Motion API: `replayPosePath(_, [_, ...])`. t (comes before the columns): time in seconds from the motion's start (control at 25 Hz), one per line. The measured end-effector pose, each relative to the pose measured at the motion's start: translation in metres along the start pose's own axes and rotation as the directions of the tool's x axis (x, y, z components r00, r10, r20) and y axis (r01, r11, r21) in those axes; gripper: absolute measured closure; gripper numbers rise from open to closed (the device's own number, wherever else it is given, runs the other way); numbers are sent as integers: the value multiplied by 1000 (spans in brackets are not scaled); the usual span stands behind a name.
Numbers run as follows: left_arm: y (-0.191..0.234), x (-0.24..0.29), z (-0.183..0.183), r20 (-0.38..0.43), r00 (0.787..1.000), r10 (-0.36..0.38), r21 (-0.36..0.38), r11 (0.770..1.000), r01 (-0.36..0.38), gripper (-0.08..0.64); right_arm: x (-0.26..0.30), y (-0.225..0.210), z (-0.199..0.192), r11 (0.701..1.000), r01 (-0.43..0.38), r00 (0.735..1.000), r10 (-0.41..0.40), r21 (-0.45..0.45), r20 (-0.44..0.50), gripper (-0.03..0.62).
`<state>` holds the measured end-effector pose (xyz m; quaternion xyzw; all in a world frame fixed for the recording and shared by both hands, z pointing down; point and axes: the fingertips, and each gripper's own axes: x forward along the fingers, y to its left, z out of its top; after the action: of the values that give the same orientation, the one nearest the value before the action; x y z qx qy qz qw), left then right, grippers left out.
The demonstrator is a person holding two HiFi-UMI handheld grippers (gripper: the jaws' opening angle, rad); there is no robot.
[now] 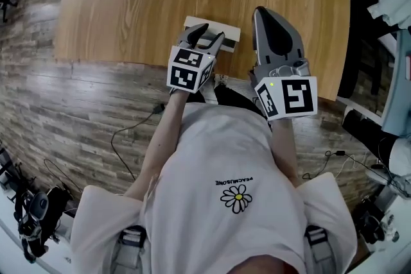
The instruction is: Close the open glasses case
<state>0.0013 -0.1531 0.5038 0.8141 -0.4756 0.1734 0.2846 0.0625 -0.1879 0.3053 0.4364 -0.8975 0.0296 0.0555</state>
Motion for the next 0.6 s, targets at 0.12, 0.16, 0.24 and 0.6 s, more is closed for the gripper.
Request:
replayPosePath(0.12, [0, -2, -6, 4, 1000, 21, -5, 1000, -21, 364, 4, 4, -2, 999, -34, 999, 34, 1, -3, 584])
replayPosePath(0.16, [0, -3, -8, 7, 1000, 27, -9, 1000, -27, 364, 4, 5, -2, 999, -43, 999, 43, 1, -3, 584])
replayPosePath(0.24, [0, -4, -10, 11, 999, 40, -18, 999, -39, 367, 5, 7, -4, 998, -57, 998, 58, 3, -6, 584])
replayPosePath(0.6, [3, -8, -15, 16, 998, 66, -44, 997, -66, 373, 8, 15, -6, 995, -97, 995, 97, 6, -14, 584])
